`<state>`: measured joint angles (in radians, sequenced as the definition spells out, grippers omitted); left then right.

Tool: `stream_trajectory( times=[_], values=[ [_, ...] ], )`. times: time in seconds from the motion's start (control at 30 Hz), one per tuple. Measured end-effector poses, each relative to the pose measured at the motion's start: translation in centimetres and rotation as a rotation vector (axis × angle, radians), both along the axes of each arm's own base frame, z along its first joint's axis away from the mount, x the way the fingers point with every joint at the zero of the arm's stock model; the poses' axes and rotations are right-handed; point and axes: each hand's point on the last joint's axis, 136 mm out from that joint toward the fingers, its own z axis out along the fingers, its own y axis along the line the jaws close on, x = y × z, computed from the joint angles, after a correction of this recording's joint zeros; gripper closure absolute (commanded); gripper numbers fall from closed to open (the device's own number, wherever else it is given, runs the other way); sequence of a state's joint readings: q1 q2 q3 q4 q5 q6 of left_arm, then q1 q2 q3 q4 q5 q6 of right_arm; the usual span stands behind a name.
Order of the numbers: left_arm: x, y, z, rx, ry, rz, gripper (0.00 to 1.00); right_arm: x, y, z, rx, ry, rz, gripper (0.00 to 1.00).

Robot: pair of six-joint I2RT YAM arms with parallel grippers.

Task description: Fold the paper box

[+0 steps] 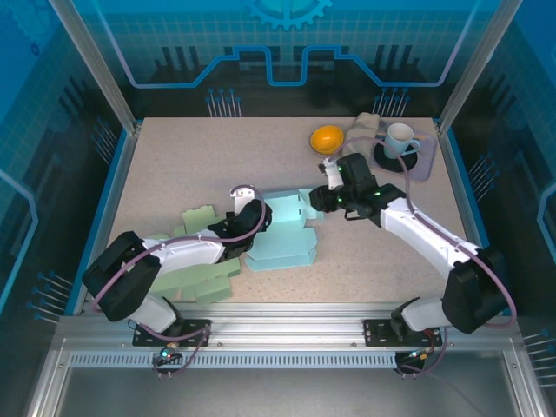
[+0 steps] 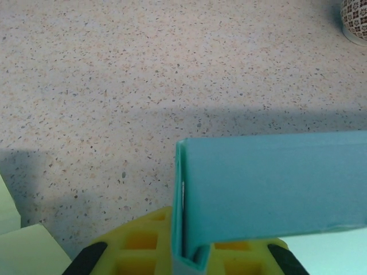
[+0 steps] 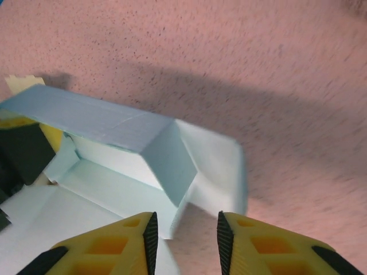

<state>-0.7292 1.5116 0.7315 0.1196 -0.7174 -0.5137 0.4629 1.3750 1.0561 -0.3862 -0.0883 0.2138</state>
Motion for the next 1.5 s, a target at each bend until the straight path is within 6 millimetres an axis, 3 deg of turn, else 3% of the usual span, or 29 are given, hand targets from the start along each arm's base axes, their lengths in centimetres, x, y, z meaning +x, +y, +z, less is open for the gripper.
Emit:
stream_trajectory(
  times=[0.2,0.5,0.93,1.5],
  values=[
    [0.3,-0.4,1.1,0.012,-0.054,-0.047,1.0,0.8,-3.5,0.2,-0.168,-0.156,0.22,0.56],
    [-0.4,-0.5,1.8,-0.006,-0.097,-0.11,1.0,-2.1,-4.7,-3.7,-0.258,-0.238,0.559,0.53],
    [-0.7,-1.6,3.2,-0.063,-0.13,-0.169,1.0,-3.6,-1.7,-4.2,-0.124,-0.258,0.728,0.52],
    [-0.6,-1.3,3.2,-0.062,-0.127,-0.161,1.0,-3.8,1.3,-4.1,-0.069,-0.228,0.723,0.52]
  ],
)
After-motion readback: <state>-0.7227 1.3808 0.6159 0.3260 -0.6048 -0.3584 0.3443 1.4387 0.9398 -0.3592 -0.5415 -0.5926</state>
